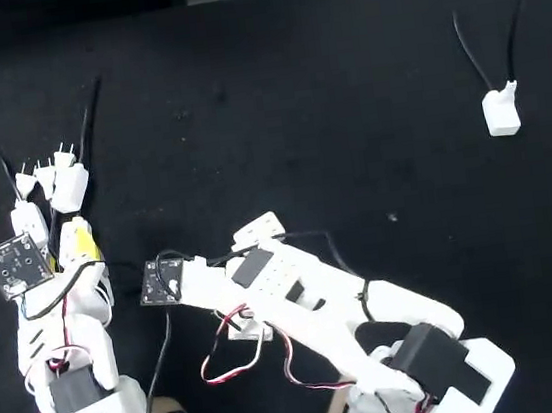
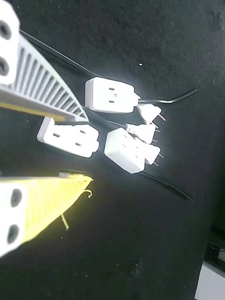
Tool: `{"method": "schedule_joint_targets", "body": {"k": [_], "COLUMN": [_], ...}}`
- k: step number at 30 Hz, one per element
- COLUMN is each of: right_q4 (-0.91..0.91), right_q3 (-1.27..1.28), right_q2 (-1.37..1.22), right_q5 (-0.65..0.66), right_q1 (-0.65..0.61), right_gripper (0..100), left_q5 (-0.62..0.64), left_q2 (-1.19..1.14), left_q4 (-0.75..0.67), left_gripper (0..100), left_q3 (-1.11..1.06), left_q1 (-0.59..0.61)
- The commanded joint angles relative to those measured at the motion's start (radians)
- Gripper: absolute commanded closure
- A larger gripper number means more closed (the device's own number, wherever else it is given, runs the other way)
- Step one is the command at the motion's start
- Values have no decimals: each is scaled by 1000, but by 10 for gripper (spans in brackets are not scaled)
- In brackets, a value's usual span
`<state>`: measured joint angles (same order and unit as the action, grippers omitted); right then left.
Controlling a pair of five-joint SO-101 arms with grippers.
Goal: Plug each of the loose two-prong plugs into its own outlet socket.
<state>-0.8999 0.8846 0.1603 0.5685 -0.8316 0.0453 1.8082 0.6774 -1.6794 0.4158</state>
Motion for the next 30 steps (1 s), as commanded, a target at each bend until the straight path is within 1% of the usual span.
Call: {"method": "schedule_joint_targets", "body": {"k": [1, 5, 8, 13, 18, 23, 26, 30], "right_q4": [6, 68, 186, 347, 433, 486, 499, 509], "right_q3": [-28, 68, 182, 311, 334, 334, 334, 335], "right_q2": [31, 185, 326, 461, 458, 432, 432, 432], "right_q5": [-29, -38, -83, -149, -216, -272, -299, -304], "right_q1": [11, 9, 11, 11, 9, -55, -61, -64], "right_gripper": [988, 988, 988, 988, 988, 988, 988, 988], "left_q5": [5, 5, 5, 5, 5, 3, 0, 0], "left_q2": [6, 6, 6, 6, 6, 6, 0, 6], "left_q4": [-14, -12, -12, 6, 60, 86, 89, 124], "left_gripper": [816, 816, 816, 816, 816, 816, 816, 816], "left_q3": [15, 12, 10, 2, 2, -13, -21, -21], "left_q1": [8, -1, -7, -96, -259, -394, -446, -476]}}
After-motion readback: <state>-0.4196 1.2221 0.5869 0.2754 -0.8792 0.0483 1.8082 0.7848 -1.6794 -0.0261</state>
